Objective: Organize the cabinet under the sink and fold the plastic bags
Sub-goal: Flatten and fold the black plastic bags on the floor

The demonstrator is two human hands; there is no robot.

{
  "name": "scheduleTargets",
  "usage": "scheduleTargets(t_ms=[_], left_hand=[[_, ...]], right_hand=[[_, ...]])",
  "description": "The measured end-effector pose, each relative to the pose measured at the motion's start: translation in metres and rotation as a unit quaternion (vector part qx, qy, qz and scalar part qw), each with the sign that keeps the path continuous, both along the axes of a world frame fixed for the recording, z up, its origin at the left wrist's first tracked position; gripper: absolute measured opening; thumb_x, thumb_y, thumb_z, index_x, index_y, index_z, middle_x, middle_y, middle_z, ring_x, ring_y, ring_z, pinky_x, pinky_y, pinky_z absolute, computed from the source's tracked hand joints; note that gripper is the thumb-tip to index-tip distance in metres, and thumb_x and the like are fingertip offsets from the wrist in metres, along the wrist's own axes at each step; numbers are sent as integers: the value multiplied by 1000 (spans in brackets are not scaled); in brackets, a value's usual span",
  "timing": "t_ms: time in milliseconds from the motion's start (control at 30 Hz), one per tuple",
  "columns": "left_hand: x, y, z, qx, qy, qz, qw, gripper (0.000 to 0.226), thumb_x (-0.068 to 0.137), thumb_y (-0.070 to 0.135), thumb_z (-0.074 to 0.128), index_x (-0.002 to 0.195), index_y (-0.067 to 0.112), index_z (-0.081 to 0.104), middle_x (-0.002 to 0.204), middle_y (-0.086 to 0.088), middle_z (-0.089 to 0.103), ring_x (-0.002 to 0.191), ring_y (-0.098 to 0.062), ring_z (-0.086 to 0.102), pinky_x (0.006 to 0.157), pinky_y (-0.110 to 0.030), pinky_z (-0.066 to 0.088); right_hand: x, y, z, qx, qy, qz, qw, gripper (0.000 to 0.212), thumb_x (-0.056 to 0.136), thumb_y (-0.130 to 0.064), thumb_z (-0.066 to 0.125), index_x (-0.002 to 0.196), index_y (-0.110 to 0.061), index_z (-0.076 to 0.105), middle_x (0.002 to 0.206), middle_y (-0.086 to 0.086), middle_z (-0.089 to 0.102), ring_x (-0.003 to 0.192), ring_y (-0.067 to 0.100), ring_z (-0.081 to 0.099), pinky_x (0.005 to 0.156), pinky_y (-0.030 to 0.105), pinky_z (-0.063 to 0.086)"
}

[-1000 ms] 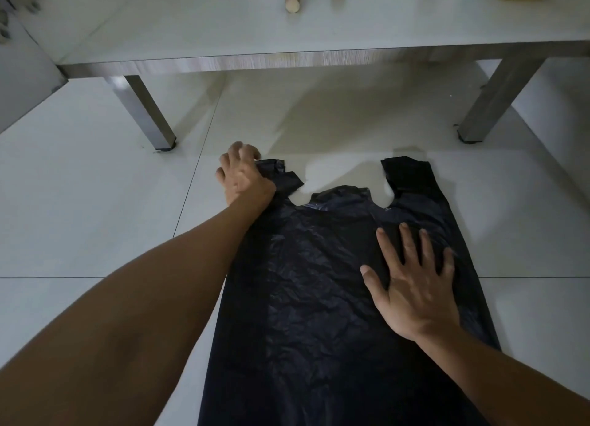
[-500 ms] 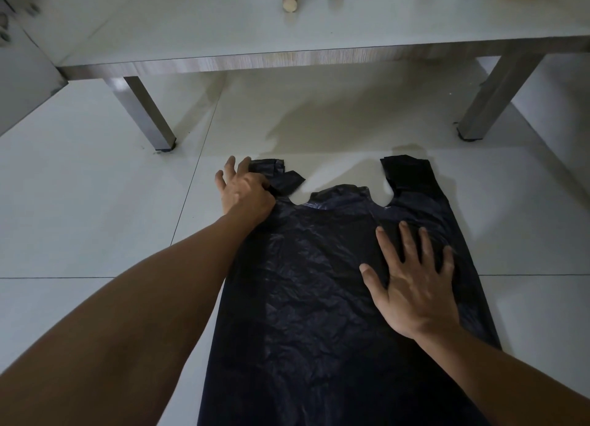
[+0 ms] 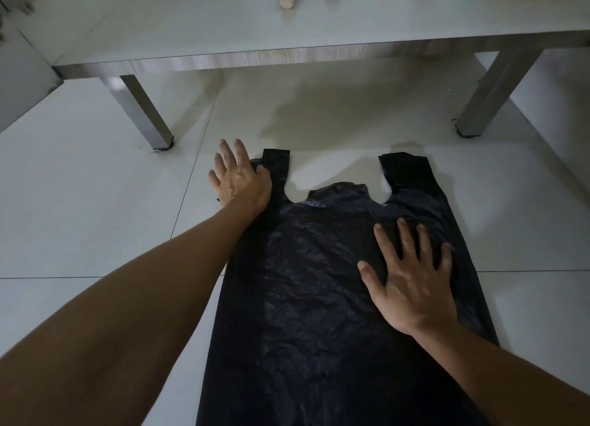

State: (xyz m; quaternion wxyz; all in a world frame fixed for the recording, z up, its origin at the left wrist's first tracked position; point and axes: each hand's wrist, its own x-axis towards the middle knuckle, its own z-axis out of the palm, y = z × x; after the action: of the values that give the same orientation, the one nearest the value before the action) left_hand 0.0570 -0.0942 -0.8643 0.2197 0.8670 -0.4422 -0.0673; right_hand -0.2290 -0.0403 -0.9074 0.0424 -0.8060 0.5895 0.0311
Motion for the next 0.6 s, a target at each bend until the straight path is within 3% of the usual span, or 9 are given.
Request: scheduleTargets(t_ms=[67, 133, 233, 333, 400, 467, 533, 600], left_hand=[[-15, 15, -2, -77, -5, -13, 997, 65, 94, 28, 40, 152, 11, 15, 162, -13, 1, 148, -31, 8, 118, -49, 9], [-33, 39, -11, -99, -23, -37, 994, 62, 93, 27, 42, 149, 8, 24, 161, -14, 10, 147, -31, 13, 119, -49, 11], [-48, 65, -30, 4, -67, -119, 991, 61, 97, 38, 38, 149, 7, 28, 159, -13, 17, 148, -29, 10, 121, -48, 8], [-41, 66, -41, 119, -83, -186, 972, 71, 100, 53, 22, 155, 10, 7, 163, -8, -1, 150, -22, -8, 121, -45, -4], [-38, 63, -40, 118, -82, -194, 970, 73, 99, 56, 19, 155, 12, 2, 163, -6, -7, 149, -20, -13, 120, -45, -8], [-36, 64, -35, 66, -99, -150, 982, 69, 100, 49, 28, 155, 12, 8, 163, -8, -7, 149, -22, -12, 119, -44, -11], [-34, 66, -31, 18, -114, -43, 992, 63, 95, 37, 43, 149, 10, 26, 162, -12, 5, 149, -28, -4, 117, -45, -11], [-32, 67, -27, 6, -119, 59, 991, 50, 86, 33, 51, 129, 8, 49, 148, -15, 30, 140, -34, 19, 119, -48, 6]], right_hand=[[0, 0, 0, 7, 5, 2, 1000, 81, 85, -75, -1, 156, -37, 1, 165, 5, 2, 151, 32, 0, 117, 61, 4], [0, -1, 0, 9, 6, 4, 1000, 81, 84, -74, -4, 156, -37, -4, 165, 4, -3, 151, 31, -5, 118, 61, 1], [-1, 0, 1, 6, 3, 4, 1000, 81, 84, -74, -4, 156, -37, -5, 165, 4, -4, 151, 31, -6, 118, 61, 1], [0, 0, 0, 8, 7, 8, 1000, 80, 85, -74, -4, 155, -36, -6, 165, 5, -5, 151, 32, -6, 117, 61, 2], [-1, 0, 0, 9, 10, 10, 1000, 81, 84, -74, -6, 155, -36, -9, 165, 5, -8, 151, 32, -8, 117, 62, 1], [-1, -1, 0, 12, 12, 11, 1000, 81, 83, -74, -8, 154, -37, -11, 165, 5, -10, 151, 32, -10, 117, 62, 1], [-1, -1, 0, 11, 9, 10, 1000, 82, 82, -74, -10, 154, -37, -13, 165, 4, -11, 151, 32, -11, 117, 62, 1], [-1, 0, 1, 13, 10, 10, 1000, 82, 81, -74, -10, 154, -36, -13, 165, 4, -11, 151, 32, -10, 118, 62, 0]])
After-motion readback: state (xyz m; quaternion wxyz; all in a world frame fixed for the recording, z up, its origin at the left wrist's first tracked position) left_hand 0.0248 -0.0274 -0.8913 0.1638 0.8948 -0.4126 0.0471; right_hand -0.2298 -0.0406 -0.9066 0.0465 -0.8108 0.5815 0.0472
